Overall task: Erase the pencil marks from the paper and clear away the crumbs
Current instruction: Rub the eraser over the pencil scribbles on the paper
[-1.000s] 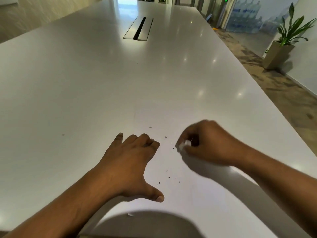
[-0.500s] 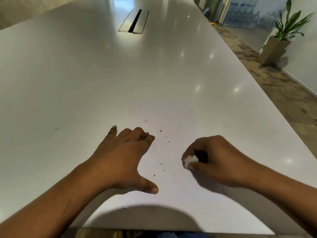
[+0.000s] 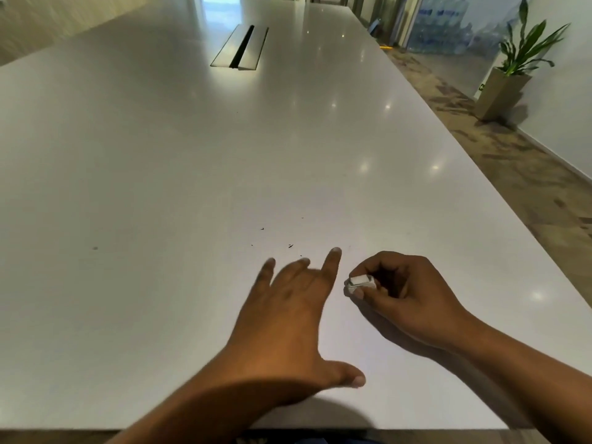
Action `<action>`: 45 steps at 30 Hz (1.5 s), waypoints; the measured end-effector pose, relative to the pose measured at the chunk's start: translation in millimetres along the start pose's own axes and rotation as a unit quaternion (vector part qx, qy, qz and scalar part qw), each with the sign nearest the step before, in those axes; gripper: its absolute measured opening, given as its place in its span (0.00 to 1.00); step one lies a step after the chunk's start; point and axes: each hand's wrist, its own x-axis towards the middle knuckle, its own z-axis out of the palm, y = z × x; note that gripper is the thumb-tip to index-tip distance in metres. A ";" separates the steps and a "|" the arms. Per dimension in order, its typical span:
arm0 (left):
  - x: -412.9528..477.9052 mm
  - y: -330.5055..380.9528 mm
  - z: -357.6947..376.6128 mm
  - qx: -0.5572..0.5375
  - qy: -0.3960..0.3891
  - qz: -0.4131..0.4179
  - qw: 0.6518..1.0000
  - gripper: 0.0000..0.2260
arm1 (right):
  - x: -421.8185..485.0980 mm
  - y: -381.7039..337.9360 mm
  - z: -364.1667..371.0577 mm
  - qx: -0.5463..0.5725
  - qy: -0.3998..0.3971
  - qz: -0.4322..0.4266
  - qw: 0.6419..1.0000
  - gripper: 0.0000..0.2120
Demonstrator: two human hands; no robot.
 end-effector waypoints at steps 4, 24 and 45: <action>3.8 -1.6 12.6 -0.009 0.000 -0.030 0.999 0.60 | -15.5 -14.9 2.8 -0.113 -0.114 -0.101 0.982 0.06; 4.4 -10.2 2.7 0.048 -0.036 -0.006 0.998 0.56 | -42.2 -23.4 15.0 0.013 -0.060 0.042 0.997 0.05; 14.5 -16.2 9.1 0.020 0.003 0.021 1.000 0.63 | -16.7 -21.5 14.0 -0.206 -0.085 -0.076 0.972 0.05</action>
